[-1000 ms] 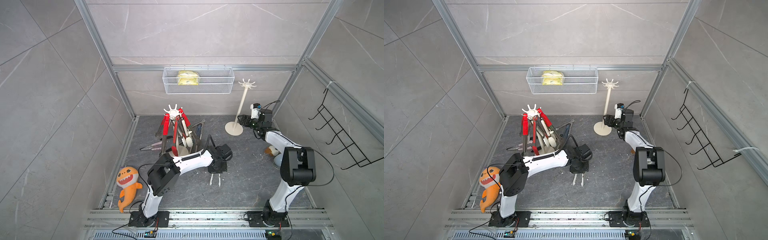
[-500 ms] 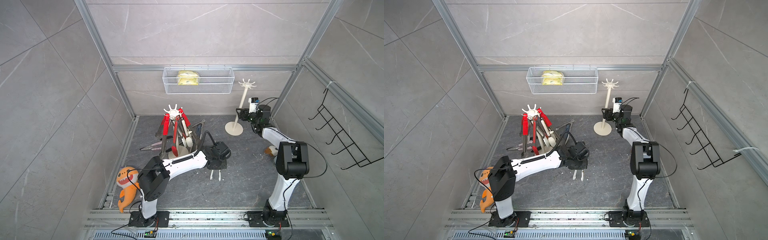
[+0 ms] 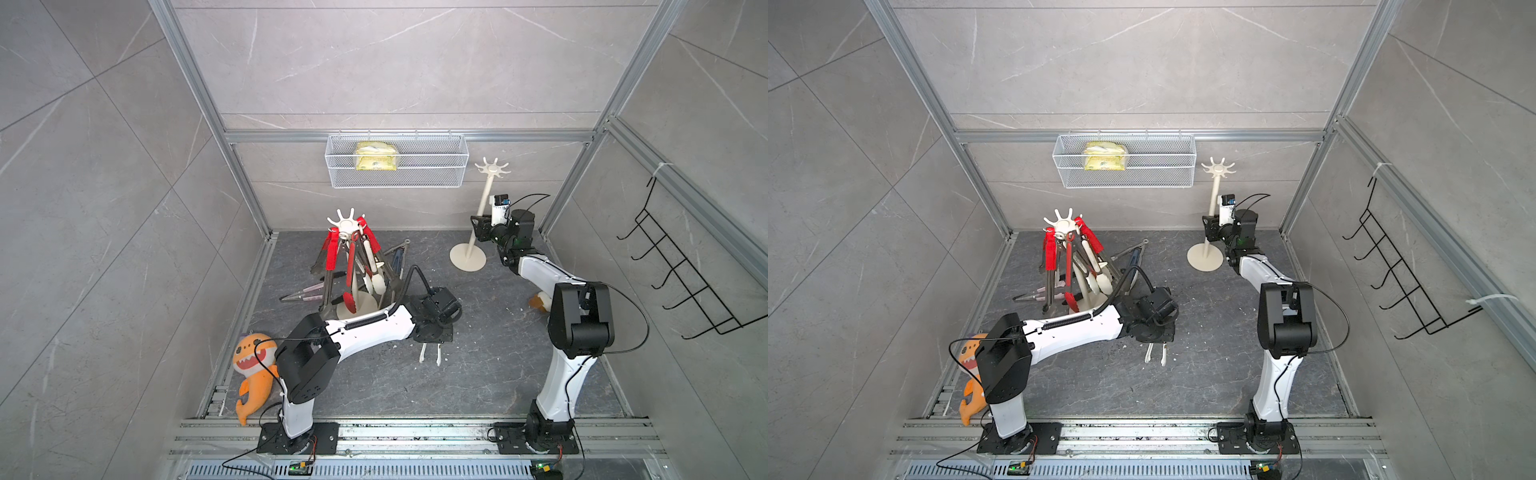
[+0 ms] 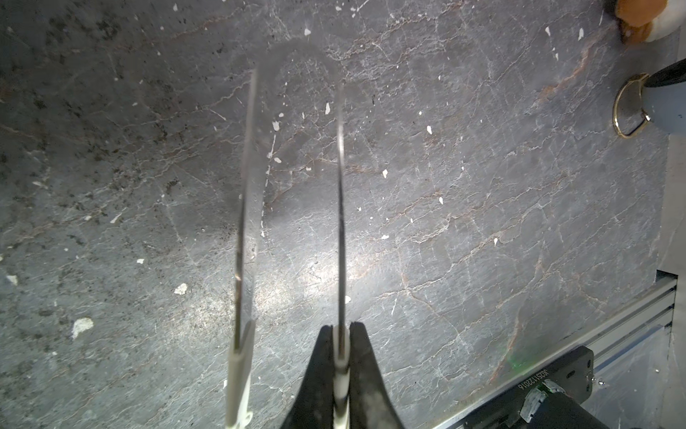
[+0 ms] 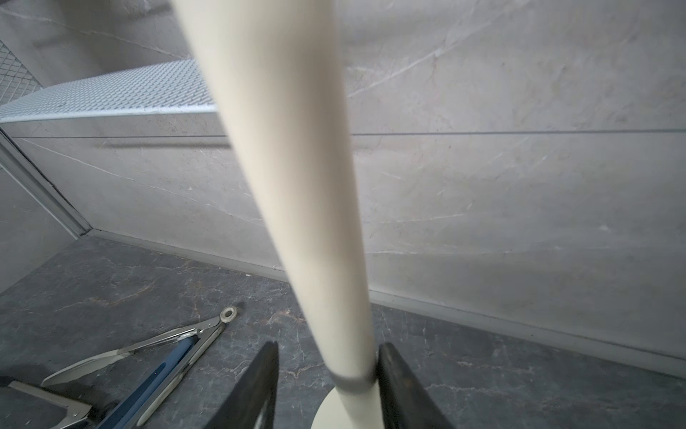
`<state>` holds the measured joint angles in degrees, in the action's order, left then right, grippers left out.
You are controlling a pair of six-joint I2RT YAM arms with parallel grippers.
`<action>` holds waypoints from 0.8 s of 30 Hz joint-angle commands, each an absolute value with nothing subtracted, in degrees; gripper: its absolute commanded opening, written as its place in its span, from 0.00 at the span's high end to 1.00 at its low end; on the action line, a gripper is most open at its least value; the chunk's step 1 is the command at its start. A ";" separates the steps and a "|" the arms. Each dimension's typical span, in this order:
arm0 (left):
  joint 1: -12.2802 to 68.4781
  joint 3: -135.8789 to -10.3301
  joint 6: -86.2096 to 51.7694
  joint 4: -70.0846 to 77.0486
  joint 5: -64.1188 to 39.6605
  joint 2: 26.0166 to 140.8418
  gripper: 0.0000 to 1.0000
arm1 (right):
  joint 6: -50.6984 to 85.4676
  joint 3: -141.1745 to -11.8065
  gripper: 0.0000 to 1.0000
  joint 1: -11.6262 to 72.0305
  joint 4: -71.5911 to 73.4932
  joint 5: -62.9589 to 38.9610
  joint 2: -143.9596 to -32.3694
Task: Hang food tongs on kitchen utensil racks
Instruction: Move the rack to the center of the board.
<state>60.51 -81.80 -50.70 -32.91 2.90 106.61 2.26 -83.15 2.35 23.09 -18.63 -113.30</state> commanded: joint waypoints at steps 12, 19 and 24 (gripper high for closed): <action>60.70 -78.67 -55.46 -31.64 1.12 111.58 1.00 | -0.91 -79.82 0.71 4.41 30.92 -15.44 -113.40; 60.32 -78.91 -57.02 -31.63 1.23 114.76 0.98 | -1.39 -78.22 0.78 5.01 32.66 -15.35 -112.18; 60.13 -79.18 -57.70 -32.17 1.73 115.66 0.98 | -1.24 -76.54 0.82 5.01 33.81 -15.03 -110.78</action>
<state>60.36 -78.37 -56.47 -31.42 1.21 114.39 -2.17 -78.17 4.40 32.77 -14.31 -113.19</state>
